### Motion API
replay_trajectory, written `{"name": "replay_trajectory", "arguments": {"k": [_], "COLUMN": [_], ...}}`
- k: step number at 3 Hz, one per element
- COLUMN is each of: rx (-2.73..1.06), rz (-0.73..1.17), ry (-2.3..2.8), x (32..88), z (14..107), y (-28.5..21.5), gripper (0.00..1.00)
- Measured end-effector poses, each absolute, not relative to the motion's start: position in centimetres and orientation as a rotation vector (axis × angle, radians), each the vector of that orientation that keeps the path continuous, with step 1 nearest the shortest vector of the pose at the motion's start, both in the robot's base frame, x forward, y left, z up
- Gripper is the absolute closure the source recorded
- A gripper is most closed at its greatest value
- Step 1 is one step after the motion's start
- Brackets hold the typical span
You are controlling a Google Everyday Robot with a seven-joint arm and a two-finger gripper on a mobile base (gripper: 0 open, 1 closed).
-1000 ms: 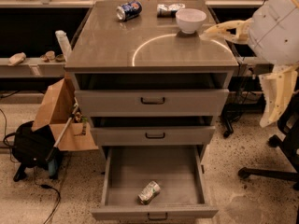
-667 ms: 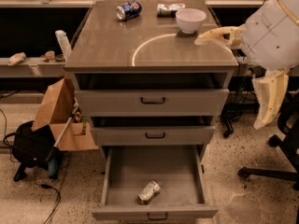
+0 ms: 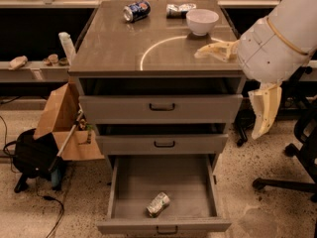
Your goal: Pick 7up can from bottom drawer and place on counter
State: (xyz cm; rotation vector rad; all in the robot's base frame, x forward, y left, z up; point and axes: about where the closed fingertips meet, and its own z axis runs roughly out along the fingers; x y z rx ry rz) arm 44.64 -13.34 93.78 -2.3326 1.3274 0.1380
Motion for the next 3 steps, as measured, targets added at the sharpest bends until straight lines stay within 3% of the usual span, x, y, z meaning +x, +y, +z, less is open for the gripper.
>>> {"name": "replay_trajectory", "arguments": {"k": [3], "rx": [-2.33], "rz": [0.173], "ry": [1.433], "x": [45.7], "z": [87.2], "y": [-11.0], "gripper": [0.0]}}
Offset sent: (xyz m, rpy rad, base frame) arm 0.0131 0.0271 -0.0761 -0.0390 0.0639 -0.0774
